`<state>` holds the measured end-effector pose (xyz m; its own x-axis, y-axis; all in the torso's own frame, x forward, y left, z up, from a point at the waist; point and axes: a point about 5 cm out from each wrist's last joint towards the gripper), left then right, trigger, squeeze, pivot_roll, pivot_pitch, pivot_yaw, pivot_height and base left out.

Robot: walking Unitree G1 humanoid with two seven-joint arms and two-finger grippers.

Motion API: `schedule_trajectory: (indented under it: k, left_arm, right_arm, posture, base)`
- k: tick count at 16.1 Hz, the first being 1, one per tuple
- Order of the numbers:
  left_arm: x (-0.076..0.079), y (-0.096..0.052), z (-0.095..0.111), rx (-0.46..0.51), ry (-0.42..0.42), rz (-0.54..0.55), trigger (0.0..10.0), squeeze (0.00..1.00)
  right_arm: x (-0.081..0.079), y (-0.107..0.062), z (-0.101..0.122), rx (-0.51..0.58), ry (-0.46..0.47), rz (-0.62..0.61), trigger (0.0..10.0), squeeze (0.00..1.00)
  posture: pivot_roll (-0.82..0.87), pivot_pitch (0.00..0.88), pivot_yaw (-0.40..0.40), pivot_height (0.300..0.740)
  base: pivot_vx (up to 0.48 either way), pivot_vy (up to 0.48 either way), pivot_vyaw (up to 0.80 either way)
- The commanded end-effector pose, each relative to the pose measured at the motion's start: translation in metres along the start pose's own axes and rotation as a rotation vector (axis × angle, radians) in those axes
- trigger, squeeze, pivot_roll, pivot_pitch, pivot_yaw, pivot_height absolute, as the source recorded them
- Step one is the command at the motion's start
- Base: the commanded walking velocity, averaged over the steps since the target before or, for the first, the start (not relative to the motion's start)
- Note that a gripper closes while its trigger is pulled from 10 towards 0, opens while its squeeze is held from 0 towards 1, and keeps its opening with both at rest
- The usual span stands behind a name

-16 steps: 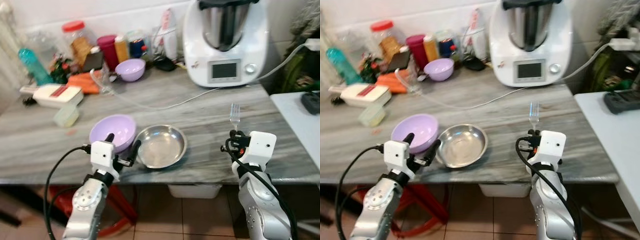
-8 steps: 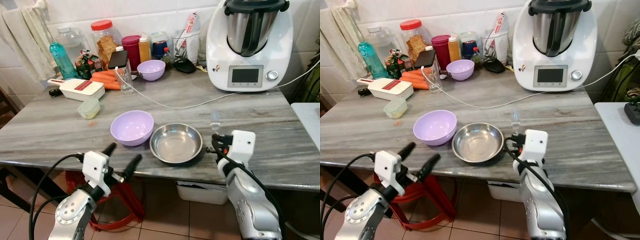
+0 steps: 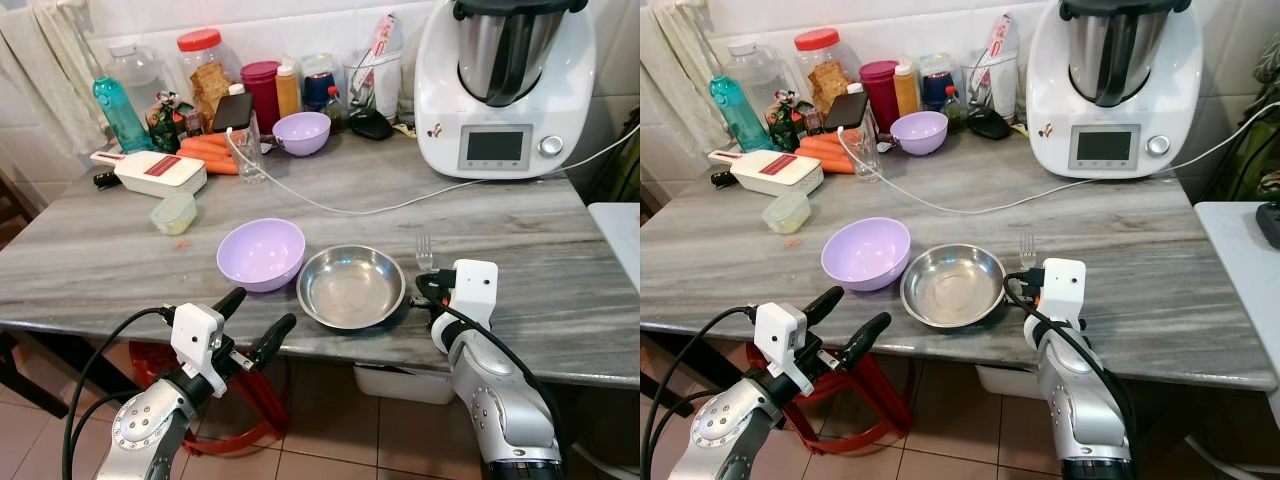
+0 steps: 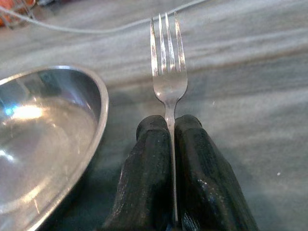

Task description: Setting the table

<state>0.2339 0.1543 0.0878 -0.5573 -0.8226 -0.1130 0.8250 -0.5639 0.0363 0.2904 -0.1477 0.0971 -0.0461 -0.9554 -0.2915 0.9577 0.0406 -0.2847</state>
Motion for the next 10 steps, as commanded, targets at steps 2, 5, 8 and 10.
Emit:
schedule_trajectory:
  k: [2, 5, 8, 10]
  left_arm:
    - [0.001, -0.001, 0.001, -0.005, -0.007, -0.032, 10.0, 0.0]
    - [0.005, 0.0, 0.001, -0.006, -0.033, -0.085, 10.0, 0.0]
    - [0.012, 0.0, 0.001, 0.002, -0.089, -0.178, 10.0, 0.0]
    - [0.016, -0.001, 0.002, 0.001, -0.1, -0.222, 10.0, 0.0]
  right_arm:
    - [-0.006, 0.006, -0.001, -0.039, -0.014, 0.024, 10.0, 0.0]
    - [-0.007, 0.012, -0.004, -0.067, -0.018, 0.024, 10.0, 0.0]
    - [-0.011, 0.017, -0.004, -0.076, -0.027, 0.037, 10.0, 0.0]
    - [-0.011, 0.017, -0.004, -0.077, -0.029, 0.036, 10.0, 0.0]
  posture:
    - [-0.07, 0.0, 0.114, 0.74]
    - [-0.07, 0.0, 0.109, 0.74]
    - [-0.07, 0.0, 0.105, 0.74]
    - [-0.07, 0.0, 0.102, 0.74]
  base:
    - [0.0, 0.0, 0.0]
    - [0.0, 0.0, 0.0]
    - [0.0, 0.0, 0.0]
    - [0.0, 0.0, 0.0]
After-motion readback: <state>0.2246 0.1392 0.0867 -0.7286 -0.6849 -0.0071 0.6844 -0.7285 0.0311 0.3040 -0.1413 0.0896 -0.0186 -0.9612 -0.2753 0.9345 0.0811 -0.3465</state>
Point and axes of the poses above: a point about 5 cm out from each wrist's last joint towards the gripper, its own y axis pointing out of the wrist towards the gripper, its own z axis along the axis of the wrist's last joint, x = y × z, and after that the axes turned 10 degrees about y, right-handed
